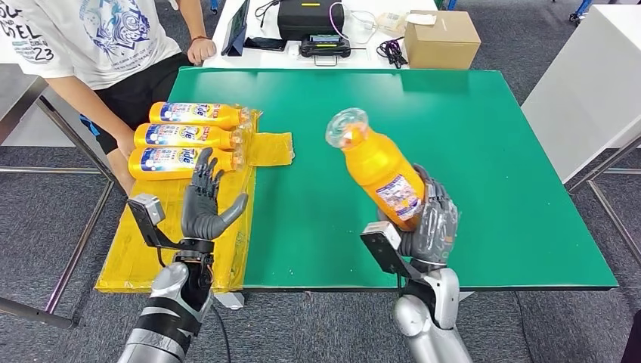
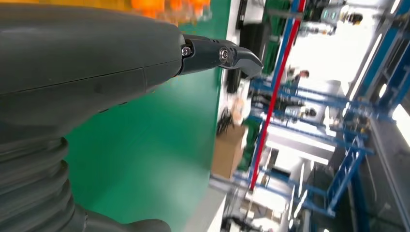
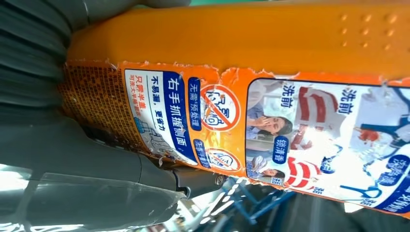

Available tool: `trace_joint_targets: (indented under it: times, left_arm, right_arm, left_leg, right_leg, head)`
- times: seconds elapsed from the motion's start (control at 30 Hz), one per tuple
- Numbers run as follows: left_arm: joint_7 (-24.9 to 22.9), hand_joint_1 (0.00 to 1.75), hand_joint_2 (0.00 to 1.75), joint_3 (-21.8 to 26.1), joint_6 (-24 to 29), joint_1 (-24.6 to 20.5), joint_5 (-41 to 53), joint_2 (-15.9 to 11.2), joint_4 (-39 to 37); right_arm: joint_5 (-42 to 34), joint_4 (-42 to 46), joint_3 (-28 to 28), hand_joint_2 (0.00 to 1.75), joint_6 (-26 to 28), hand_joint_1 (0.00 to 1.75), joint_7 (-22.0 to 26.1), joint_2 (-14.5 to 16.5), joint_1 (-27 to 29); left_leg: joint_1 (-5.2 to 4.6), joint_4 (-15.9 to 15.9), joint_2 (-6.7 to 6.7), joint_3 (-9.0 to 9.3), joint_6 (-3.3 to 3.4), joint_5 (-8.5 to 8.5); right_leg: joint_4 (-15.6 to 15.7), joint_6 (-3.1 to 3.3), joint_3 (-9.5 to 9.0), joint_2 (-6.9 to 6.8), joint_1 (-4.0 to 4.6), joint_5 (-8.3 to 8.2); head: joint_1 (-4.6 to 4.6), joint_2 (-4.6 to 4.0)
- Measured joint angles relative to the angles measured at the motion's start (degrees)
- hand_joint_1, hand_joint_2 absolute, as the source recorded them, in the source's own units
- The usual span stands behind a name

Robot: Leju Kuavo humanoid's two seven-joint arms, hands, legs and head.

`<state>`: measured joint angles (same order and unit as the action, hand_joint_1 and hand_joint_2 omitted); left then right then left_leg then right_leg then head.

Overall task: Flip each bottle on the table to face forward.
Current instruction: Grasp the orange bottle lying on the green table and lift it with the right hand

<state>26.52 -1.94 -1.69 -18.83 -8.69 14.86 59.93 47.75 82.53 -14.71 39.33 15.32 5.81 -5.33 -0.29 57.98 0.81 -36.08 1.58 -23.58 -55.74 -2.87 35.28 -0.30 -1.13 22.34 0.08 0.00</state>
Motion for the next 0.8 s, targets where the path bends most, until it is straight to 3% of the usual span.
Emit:
trace_joint_targets:
  times: [0.3, 0.53, 0.8]
  left_arm:
    - [-1.7, 0.00, 1.75, -2.0, -3.4, 0.5, -2.8, 0.1, 0.6]
    - [-4.8, 0.00, 1.75, -7.1, -9.2, 1.0, -5.9, 0.2, 0.7]
    - [-6.1, 0.00, 1.75, -11.7, -11.6, 1.9, -6.3, 0.2, 0.7]
  right_arm:
    - [-0.9, -0.7, 2.8, 1.75, -2.1, 1.75, 0.9, 1.8, 1.0]
    - [-3.9, -10.6, 1.1, 1.75, -6.5, 1.75, 5.4, 4.8, -0.5]
    - [-4.1, -17.9, -1.7, 1.75, -7.1, 1.75, 5.8, 7.3, -3.3]
  left_leg:
    - [0.02, 0.0, -0.03, 0.01, -0.01, 0.00]
    - [0.01, 0.0, -0.03, 0.00, 0.00, 0.00]
    - [0.02, 0.0, -0.02, 0.00, -0.01, 0.00]
  right_leg:
    - [0.0, 0.01, 0.01, 0.02, 0.01, 0.01]
    - [0.0, 0.01, 0.00, 0.02, 0.01, 0.01]
    - [0.0, 0.01, 0.01, 0.01, 0.01, 0.01]
  head:
    - [0.00, 0.00]
    - [0.00, 0.00]
    - [-0.01, 0.00]
